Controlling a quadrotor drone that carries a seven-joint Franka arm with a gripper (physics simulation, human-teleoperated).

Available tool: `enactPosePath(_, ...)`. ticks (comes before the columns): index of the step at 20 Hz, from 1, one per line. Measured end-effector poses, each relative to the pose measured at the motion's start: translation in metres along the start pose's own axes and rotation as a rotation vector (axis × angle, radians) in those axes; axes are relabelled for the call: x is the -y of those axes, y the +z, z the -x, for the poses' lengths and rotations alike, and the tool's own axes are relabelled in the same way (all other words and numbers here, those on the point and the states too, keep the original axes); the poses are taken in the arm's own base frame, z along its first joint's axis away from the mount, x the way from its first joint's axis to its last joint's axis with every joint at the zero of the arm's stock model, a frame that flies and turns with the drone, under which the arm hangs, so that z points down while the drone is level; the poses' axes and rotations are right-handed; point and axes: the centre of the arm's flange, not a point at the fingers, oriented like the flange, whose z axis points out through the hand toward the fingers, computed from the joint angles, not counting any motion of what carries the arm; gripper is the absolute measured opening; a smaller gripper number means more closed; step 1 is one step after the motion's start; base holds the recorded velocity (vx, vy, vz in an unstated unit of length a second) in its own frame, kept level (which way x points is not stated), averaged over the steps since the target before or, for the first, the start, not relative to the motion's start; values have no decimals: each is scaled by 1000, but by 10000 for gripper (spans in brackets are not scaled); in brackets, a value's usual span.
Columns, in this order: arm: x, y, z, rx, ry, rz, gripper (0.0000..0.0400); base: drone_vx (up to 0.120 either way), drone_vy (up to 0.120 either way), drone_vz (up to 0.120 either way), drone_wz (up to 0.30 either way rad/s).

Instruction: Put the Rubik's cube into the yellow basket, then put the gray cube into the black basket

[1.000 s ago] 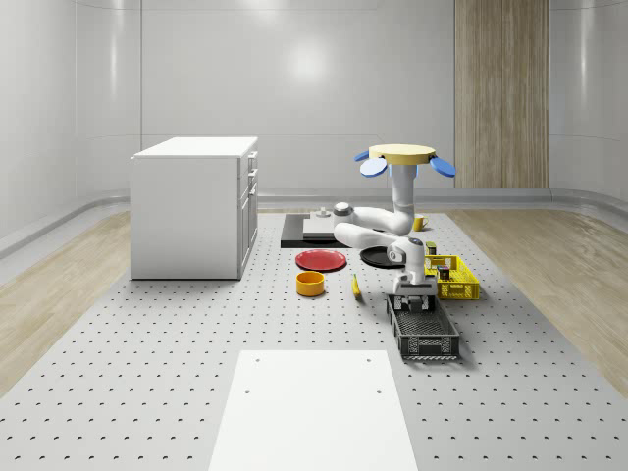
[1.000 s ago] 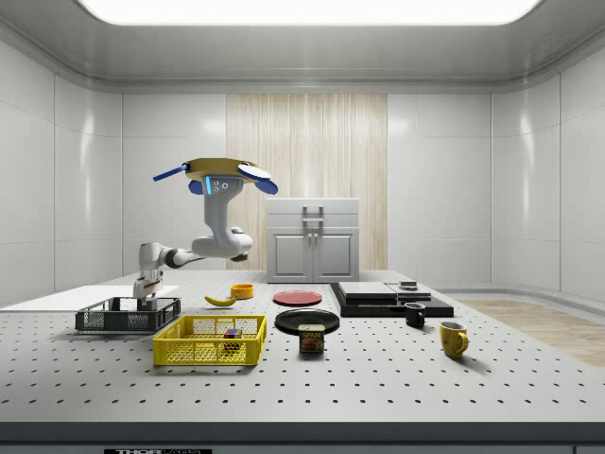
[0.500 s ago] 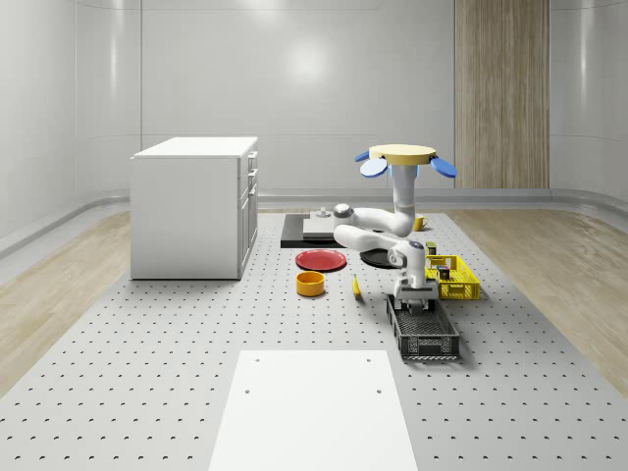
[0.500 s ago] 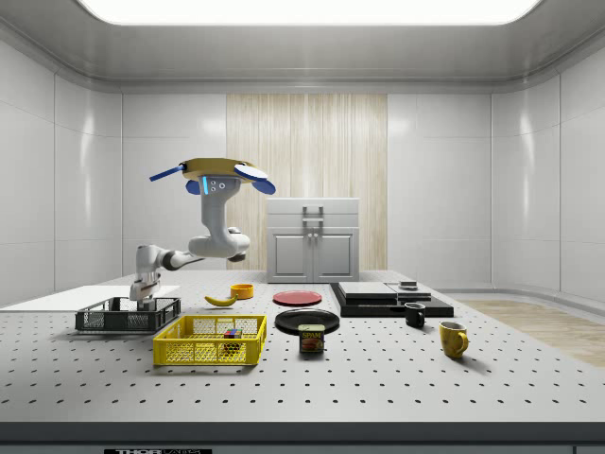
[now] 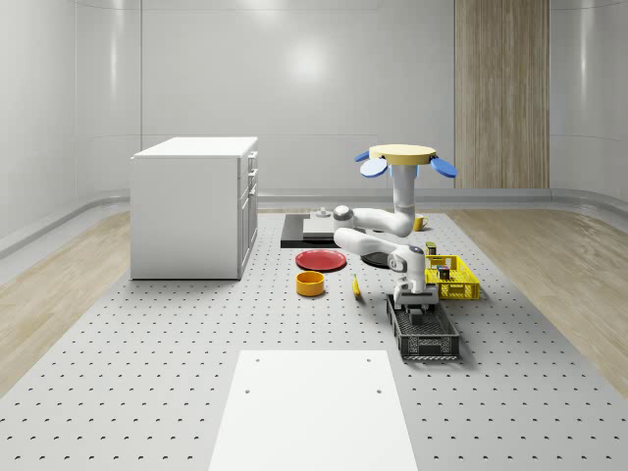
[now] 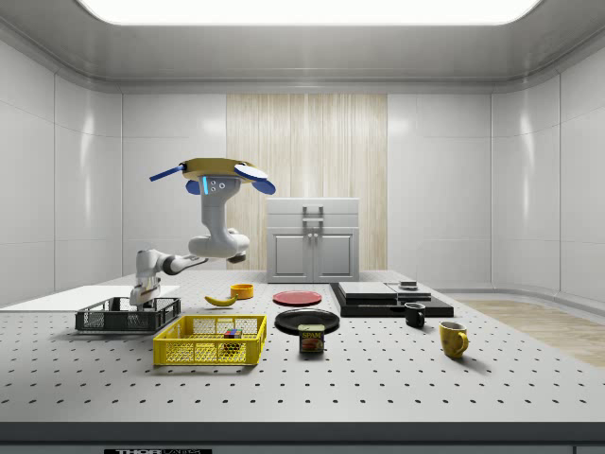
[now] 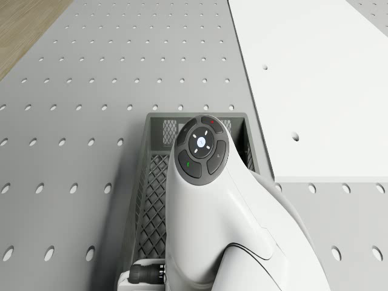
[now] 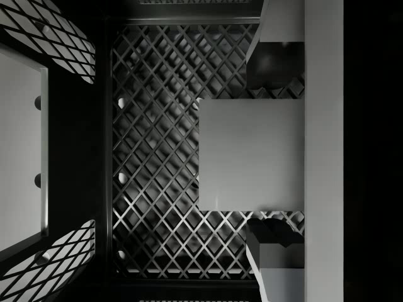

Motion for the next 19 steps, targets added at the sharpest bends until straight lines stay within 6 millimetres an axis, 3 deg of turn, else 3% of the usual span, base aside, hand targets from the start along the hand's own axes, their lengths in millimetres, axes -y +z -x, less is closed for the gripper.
enactPosePath(6, 0, -15, 0, 0, 0, 0, 384, 0, 0, 0, 0)
enactPosePath(12, 0, -35, 0, 0, 0, 0, 396, 0, 0, 0, 0)
enactPosePath(19, 0, -43, 0, 0, 0, 0, 399, 0, 0, 0, 0)
